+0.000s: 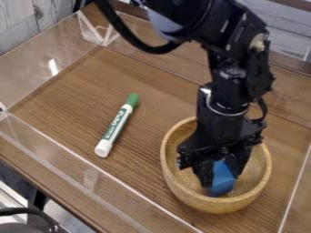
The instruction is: Remove the blue block from inside the brown bowl and put it on the table
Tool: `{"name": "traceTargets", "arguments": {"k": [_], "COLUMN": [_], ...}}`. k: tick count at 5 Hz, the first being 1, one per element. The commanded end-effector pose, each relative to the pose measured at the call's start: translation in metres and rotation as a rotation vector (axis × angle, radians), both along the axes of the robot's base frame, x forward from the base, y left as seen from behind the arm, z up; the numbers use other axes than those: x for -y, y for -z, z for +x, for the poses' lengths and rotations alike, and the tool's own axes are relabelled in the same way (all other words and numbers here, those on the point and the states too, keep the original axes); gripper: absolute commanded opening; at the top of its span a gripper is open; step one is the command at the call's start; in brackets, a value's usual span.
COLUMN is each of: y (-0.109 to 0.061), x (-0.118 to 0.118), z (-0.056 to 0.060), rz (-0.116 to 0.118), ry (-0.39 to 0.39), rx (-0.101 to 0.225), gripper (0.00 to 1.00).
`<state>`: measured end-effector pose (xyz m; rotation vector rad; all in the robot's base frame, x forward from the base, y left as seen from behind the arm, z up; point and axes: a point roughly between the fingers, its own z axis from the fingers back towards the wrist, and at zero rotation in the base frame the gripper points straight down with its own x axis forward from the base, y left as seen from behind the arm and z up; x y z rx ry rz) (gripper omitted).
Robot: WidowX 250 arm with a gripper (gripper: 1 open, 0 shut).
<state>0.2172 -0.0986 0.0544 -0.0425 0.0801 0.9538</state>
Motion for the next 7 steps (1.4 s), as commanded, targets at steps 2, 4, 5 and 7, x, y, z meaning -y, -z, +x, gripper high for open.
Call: {"name": "traceTargets", "arguments": {"k": [2, 4, 5, 7], "y": [-0.024, -0.029, -0.032, -0.034], "x": [0.006, 0.007, 0.007, 0.007], "z": [0.01, 0.009, 0.008, 0.006], "rz": [-0.032, -0.045, -0.051, -0.062], "ry": [0.009, 0.003, 0.0, -0.004], "rx": [0.063, 0.055, 0.052, 0.048], "gripper": [0.0, 0.0, 0.0, 0.0]}}
